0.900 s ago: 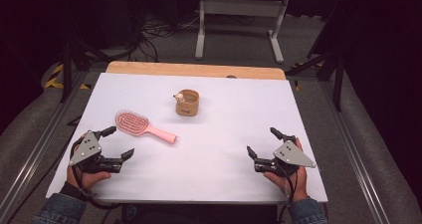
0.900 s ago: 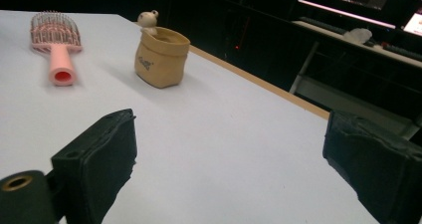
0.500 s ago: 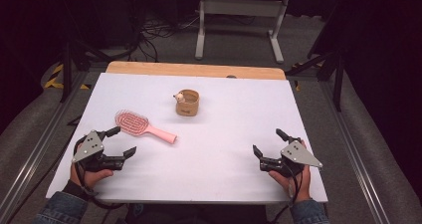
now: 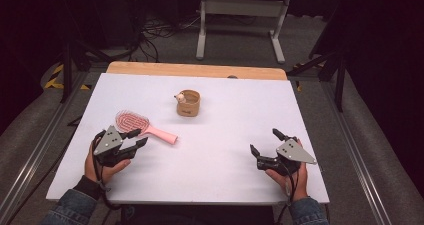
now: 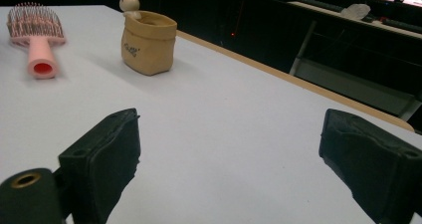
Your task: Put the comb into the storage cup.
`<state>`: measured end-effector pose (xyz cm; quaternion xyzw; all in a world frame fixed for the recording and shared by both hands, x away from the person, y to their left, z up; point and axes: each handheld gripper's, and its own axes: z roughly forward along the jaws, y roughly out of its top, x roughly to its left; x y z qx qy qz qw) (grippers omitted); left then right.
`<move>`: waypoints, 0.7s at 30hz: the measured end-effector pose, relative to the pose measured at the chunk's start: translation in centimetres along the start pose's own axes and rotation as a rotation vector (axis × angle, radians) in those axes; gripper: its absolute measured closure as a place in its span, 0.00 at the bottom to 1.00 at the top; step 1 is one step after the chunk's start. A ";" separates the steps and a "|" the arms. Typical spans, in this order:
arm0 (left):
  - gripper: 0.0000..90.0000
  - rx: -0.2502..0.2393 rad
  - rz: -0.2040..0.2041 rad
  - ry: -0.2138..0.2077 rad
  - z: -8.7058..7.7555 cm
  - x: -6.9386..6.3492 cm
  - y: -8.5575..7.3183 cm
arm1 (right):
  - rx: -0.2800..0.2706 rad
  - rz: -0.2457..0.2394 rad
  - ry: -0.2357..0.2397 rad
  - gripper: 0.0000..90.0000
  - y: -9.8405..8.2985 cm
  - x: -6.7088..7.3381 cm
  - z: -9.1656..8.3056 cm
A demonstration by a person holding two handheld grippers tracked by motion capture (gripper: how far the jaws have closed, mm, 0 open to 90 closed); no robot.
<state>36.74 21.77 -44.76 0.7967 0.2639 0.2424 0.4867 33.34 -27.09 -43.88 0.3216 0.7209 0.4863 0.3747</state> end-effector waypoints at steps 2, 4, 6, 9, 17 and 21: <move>0.85 0.002 -0.006 -0.018 0.6 0.0 0.3 | 0.006 -0.012 0.008 0.11 -0.1 0.2 0.3; 0.97 0.004 -0.004 -0.036 1.0 0.0 0.7 | 0.008 -0.013 0.015 0.11 -0.1 0.3 0.4; 1.00 0.010 -0.007 -0.062 1.6 0.0 1.2 | 0.006 -0.012 0.016 0.11 -0.1 0.2 0.5; 1.00 0.012 -0.002 -0.061 2.2 0.0 1.7 | 0.011 -0.016 0.014 0.11 -0.2 0.2 0.5; 1.00 0.031 -0.001 -0.072 3.8 -0.1 2.5 | 0.012 -0.022 0.012 0.11 -0.2 0.2 0.5; 1.00 0.053 -0.001 -0.077 4.5 -0.1 2.8 | 0.018 -0.025 0.015 0.11 -0.2 0.3 0.7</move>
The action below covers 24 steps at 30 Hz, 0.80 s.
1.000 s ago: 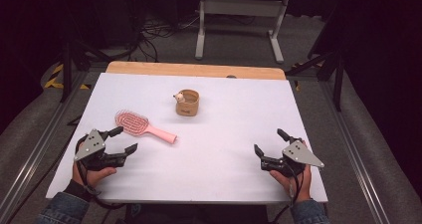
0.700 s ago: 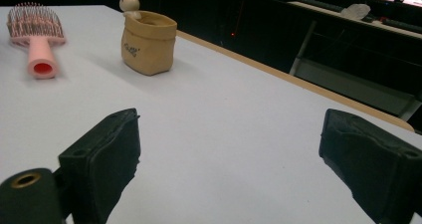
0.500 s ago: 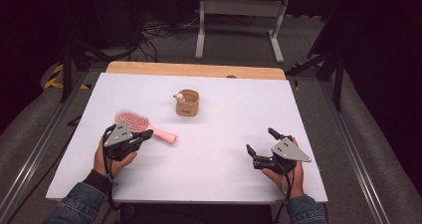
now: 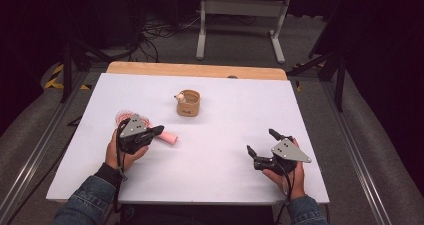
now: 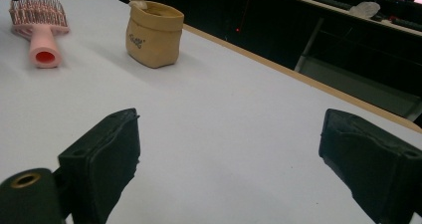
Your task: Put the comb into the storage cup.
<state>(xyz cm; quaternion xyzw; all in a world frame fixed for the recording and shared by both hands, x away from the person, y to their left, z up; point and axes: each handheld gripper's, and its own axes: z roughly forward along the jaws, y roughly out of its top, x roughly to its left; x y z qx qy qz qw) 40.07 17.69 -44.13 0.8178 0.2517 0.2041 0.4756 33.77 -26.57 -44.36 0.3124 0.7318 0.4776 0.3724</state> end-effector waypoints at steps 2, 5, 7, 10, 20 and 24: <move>1.00 0.014 -0.001 -0.008 0.4 -0.1 0.2 | 0.000 -0.001 0.000 0.11 0.0 0.0 0.0; 1.00 0.040 0.001 -0.011 1.1 -0.2 0.5 | 0.005 0.001 0.006 0.11 -0.1 0.0 0.2; 1.00 0.061 0.007 -0.010 1.6 -0.3 0.8 | 0.009 0.000 0.010 0.11 -0.1 0.0 0.3; 1.00 0.093 0.008 -0.014 2.6 -0.4 1.2 | 0.017 -0.007 0.018 0.11 -0.1 0.2 0.5; 1.00 0.237 0.021 -0.019 5.1 -0.9 1.5 | 0.032 -0.012 0.010 0.12 -0.2 0.2 0.6; 1.00 0.240 0.007 -0.021 5.3 -0.8 1.5 | 0.037 -0.020 0.010 0.12 -0.2 0.4 0.6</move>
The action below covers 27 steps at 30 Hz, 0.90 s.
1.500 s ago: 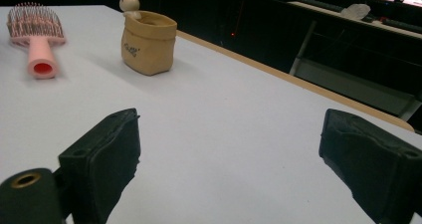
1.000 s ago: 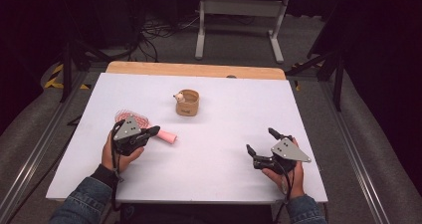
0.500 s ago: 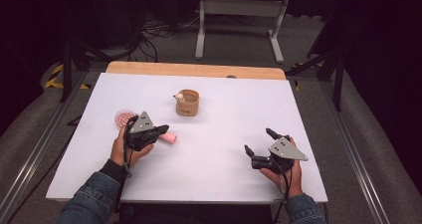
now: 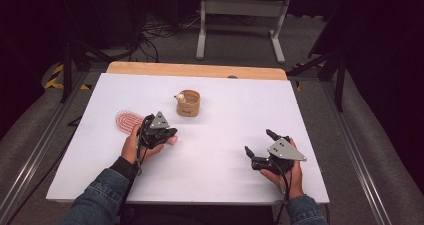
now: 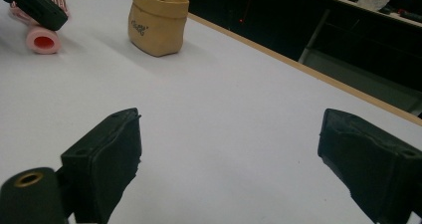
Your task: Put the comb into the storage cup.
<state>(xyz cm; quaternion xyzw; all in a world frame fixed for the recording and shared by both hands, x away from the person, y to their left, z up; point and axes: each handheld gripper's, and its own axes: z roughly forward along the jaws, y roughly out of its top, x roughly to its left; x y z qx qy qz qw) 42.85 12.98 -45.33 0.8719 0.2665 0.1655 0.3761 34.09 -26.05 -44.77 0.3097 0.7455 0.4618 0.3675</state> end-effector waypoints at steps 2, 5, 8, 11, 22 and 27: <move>1.00 0.005 0.005 0.002 0.0 0.0 0.1 | 0.003 0.002 0.002 0.12 0.0 0.1 0.1; 1.00 0.009 -0.001 -0.005 -0.1 0.0 0.1 | 0.010 0.000 0.005 0.12 -0.1 0.0 0.2; 1.00 0.015 -0.001 -0.001 -0.1 0.0 0.1 | 0.020 -0.001 0.012 0.12 -0.2 0.1 0.2; 1.00 0.020 -0.001 0.002 0.1 0.1 0.2 | 0.023 -0.002 0.011 0.12 -0.2 0.1 0.3; 1.00 0.052 -0.008 0.014 1.3 0.5 0.3 | 0.039 -0.011 0.023 0.12 -0.2 0.3 0.6; 1.00 0.064 -0.007 -0.002 1.3 0.4 0.3 | 0.042 -0.009 0.024 0.13 -0.3 0.3 0.6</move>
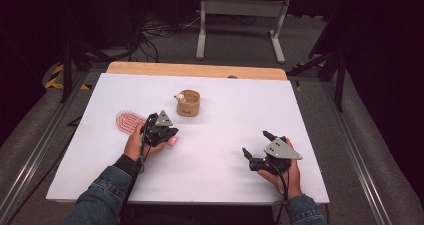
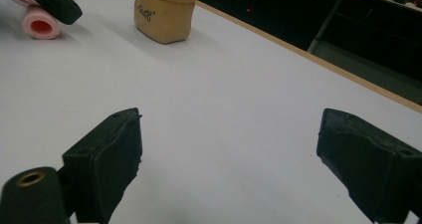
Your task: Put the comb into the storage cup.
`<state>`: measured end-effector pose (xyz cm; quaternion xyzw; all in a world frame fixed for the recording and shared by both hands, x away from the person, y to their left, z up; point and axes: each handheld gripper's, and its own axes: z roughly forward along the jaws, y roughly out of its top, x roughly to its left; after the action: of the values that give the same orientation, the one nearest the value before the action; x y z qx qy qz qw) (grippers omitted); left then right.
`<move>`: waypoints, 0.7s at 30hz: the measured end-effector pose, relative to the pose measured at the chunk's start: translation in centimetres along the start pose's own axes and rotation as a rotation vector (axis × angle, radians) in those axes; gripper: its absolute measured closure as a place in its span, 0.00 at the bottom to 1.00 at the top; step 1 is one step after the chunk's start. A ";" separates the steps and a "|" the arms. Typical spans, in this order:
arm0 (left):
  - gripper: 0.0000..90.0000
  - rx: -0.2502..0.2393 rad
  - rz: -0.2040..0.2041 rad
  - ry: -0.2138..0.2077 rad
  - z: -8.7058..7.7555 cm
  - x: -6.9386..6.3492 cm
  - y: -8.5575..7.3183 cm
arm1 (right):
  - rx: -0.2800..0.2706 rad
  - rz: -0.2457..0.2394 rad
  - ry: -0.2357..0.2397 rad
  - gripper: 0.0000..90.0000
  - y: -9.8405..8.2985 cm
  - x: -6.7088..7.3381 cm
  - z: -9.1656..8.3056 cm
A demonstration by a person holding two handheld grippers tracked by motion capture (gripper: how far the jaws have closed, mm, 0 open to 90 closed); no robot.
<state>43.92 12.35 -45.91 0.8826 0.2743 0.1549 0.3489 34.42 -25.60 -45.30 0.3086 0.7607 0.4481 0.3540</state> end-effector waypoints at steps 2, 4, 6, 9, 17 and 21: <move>1.00 0.010 0.002 -0.013 0.0 -0.1 0.0 | 0.002 -0.001 0.002 0.13 0.0 0.0 0.0; 1.00 0.023 0.010 -0.031 0.1 -0.1 0.0 | 0.005 -0.001 0.004 0.13 0.0 0.0 0.0; 1.00 0.033 0.025 -0.030 0.0 -0.4 -0.1 | 0.004 -0.003 0.001 0.13 0.0 0.0 -0.1; 1.00 0.047 0.047 -0.046 -0.4 -0.7 -0.3 | -0.014 -0.004 -0.043 0.15 0.1 -0.2 -0.4; 1.00 0.083 0.082 -0.087 -1.7 -1.2 -1.4 | -0.020 0.009 -0.069 0.16 0.0 -0.6 -0.6; 1.00 0.094 0.101 -0.119 -2.8 -1.3 -2.4 | -0.013 0.007 -0.060 0.16 0.0 -0.6 -0.6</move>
<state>40.70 14.56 -45.73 0.9184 0.2150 0.1065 0.3145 34.27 -26.31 -44.95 0.3223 0.7456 0.4448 0.3774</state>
